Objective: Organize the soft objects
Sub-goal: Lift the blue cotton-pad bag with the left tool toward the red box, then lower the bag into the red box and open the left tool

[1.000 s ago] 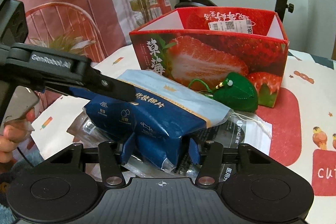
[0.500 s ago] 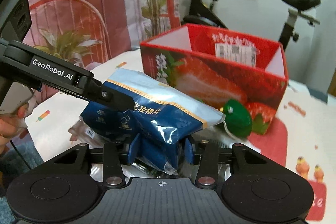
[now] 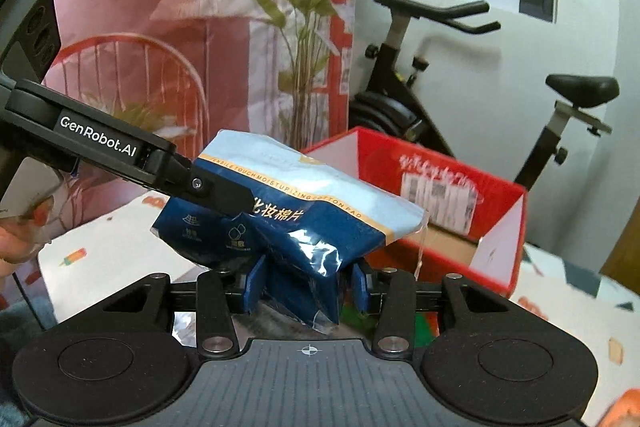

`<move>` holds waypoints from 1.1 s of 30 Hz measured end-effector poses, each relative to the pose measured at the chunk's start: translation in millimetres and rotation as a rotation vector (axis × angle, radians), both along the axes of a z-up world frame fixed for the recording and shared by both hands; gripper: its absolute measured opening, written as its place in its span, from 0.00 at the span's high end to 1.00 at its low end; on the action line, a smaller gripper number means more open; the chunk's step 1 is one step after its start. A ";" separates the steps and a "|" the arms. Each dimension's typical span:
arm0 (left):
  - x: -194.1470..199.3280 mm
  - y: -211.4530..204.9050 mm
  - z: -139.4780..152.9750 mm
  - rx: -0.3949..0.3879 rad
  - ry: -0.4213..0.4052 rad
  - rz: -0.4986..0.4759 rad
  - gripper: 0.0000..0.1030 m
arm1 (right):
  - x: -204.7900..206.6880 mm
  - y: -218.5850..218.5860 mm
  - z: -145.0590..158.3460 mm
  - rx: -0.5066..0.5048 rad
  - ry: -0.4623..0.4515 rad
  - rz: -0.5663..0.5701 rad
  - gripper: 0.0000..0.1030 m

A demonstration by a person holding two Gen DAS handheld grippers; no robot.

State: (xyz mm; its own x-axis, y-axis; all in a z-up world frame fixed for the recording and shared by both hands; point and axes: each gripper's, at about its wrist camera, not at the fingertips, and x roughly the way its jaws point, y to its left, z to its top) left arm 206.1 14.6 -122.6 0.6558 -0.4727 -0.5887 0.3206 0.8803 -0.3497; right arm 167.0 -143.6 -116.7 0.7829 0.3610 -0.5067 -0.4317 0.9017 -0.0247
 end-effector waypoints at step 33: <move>191.0 -51.3 -43.0 0.090 0.169 -0.057 0.35 | 210.6 -36.7 -35.4 -0.055 0.262 -0.083 0.61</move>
State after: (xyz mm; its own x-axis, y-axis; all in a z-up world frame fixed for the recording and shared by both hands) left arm 397.1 -36.7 -165.6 0.5173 -0.4471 -0.7297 0.3141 0.8924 -0.3240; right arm 377.6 -180.3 -152.1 0.6485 0.2672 -0.7127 -0.3541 0.9348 0.0283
